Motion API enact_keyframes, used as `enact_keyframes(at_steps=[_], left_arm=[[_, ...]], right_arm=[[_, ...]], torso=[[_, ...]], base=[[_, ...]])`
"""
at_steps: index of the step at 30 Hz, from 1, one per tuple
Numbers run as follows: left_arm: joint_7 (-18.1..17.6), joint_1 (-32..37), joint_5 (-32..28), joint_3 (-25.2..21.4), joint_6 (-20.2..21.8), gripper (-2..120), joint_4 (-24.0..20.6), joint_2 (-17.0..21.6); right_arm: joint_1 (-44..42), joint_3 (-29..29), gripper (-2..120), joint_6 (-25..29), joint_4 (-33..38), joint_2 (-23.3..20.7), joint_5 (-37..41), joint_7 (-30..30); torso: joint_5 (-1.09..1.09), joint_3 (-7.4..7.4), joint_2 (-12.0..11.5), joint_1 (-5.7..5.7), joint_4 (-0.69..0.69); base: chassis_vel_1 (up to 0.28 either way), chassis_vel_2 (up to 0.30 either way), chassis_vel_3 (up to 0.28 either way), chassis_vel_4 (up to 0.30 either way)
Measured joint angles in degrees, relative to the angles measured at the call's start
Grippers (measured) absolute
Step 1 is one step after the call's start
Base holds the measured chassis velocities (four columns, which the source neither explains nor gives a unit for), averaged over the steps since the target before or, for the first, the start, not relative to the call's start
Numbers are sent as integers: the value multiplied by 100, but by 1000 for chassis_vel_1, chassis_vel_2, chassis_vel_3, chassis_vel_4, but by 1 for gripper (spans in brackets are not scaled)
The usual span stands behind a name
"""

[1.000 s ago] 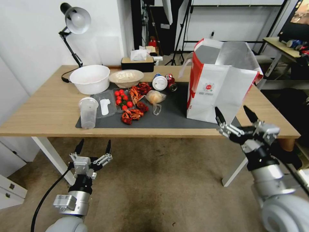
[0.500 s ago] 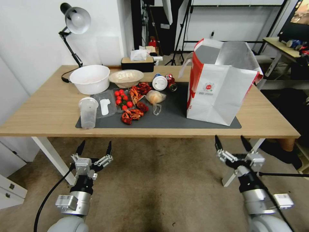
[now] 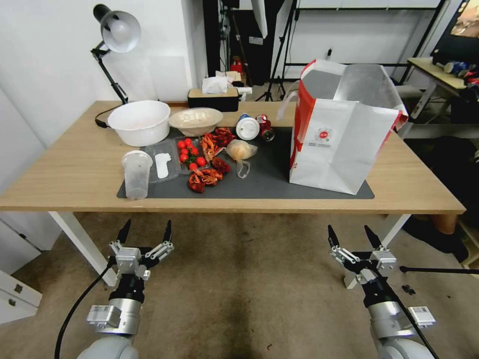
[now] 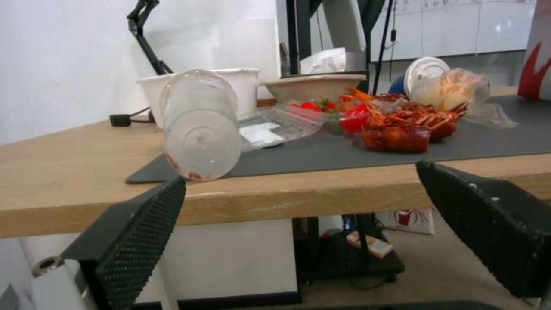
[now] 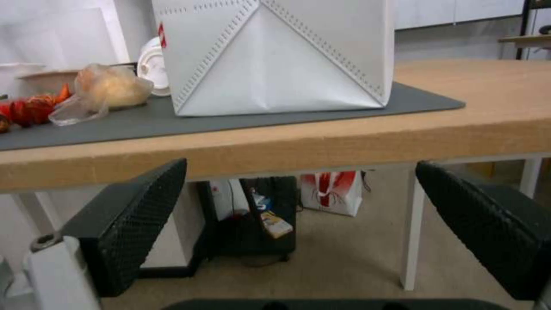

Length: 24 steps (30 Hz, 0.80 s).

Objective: Pick up the food delivery bag from the floor and place it on the table.

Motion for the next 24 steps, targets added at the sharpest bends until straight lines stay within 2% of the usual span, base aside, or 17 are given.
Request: enact_keyframes(at_steps=[24], left_arm=[[23, 2, 73, -11, -1, 100, 7, -8]], right_arm=[[10, 3, 100, 10, -6, -6, 15, -10]], torso=[[-1, 0, 0, 0, 0]], base=[[0, 0, 0, 0]])
